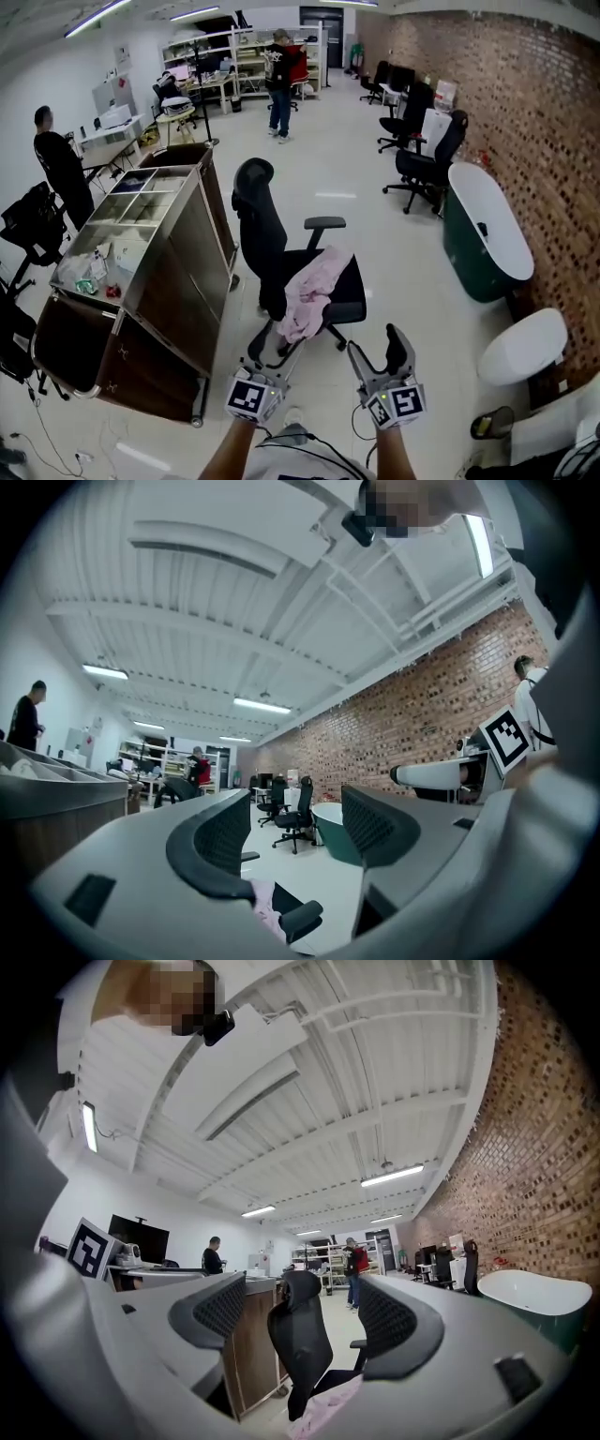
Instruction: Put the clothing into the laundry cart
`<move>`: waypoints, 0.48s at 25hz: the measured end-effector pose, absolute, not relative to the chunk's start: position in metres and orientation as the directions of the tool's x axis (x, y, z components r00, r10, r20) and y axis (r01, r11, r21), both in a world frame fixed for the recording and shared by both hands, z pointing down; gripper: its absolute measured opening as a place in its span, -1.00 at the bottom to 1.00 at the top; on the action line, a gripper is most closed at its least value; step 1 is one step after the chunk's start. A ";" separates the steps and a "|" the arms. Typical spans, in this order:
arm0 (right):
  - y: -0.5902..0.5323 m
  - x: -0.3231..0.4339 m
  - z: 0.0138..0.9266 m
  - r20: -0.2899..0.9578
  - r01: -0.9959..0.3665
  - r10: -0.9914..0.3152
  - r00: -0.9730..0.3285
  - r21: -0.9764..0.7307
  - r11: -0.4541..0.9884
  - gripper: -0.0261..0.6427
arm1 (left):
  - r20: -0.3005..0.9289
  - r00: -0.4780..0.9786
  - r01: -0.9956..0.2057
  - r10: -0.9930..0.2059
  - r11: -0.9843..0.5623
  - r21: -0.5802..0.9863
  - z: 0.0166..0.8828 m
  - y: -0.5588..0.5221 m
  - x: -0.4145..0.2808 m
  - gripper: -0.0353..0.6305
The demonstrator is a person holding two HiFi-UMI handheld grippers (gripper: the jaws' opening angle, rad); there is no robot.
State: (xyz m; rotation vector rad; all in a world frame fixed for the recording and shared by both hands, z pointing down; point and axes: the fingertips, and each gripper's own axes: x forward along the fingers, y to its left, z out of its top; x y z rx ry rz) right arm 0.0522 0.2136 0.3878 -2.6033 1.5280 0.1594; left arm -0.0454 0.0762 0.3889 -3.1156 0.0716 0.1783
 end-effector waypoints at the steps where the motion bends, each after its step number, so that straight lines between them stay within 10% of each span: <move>1: 0.197 0.063 0.386 -0.152 -0.878 -0.865 0.478 -0.048 -0.476 0.27 | -0.117 0.992 -0.044 -0.043 -0.999 -0.007 0.386 0.064 -0.034 -0.01; 12: 0.083 0.148 0.415 -0.071 -0.892 -0.889 0.453 -0.036 -0.451 0.26 | -0.115 0.991 -0.062 -0.061 -0.998 -0.005 0.416 -0.051 0.058 -0.01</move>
